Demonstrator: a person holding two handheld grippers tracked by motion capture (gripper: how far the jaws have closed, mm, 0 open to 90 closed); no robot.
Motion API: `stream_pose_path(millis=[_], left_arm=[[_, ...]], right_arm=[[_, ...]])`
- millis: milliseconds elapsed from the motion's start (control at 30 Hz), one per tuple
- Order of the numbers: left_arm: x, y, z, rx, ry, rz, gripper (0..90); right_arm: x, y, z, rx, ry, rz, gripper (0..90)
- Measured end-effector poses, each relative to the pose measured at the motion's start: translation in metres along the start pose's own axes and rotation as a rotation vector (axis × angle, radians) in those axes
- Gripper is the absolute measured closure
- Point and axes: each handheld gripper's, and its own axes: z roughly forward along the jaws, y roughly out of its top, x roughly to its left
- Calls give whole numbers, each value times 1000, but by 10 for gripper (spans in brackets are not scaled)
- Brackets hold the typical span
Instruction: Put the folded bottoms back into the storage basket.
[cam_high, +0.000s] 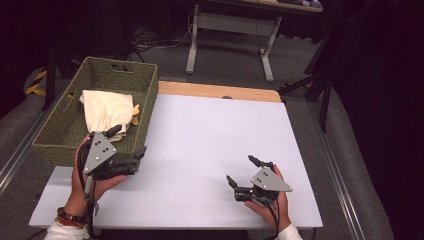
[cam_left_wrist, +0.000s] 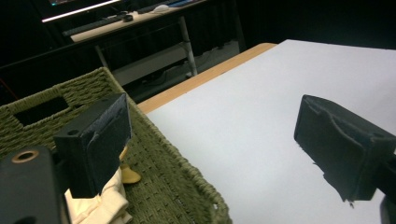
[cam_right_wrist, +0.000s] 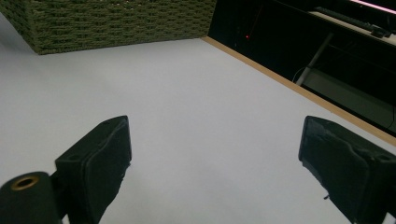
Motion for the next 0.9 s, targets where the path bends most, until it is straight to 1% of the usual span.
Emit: stream_pose_path(millis=[67,100,167,333,400,467,633,700,767,833,900], left_arm=[[-3,1,1,3,-1,15,119],[-5,1,1,1,-8,13,119],[-8,2,2,1,-14,19,119],[-17,3,5,1,-45,32,117],[-20,4,6,4,-48,48,117],[-23,4,7,0,-65,48,117],[-31,5,9,5,-76,69,116],[-34,5,9,3,-95,66,116],[-37,5,10,5,-91,80,115],[-40,5,9,0,-102,83,115],[-42,5,10,1,-104,89,115]], right_arm=[[0,0,-1,-1,0,1,98],[0,0,-1,0,0,1,98],[0,0,-1,0,-1,1,98],[0,-1,-1,4,1,1,98],[1,-1,-1,5,4,0,98],[1,-1,0,6,3,-4,98],[2,-1,-1,5,3,-3,98],[2,-1,-1,5,5,-2,98],[2,-1,-1,5,4,-6,98],[2,-1,-1,4,6,-3,98],[2,-1,-1,5,6,-4,98]])
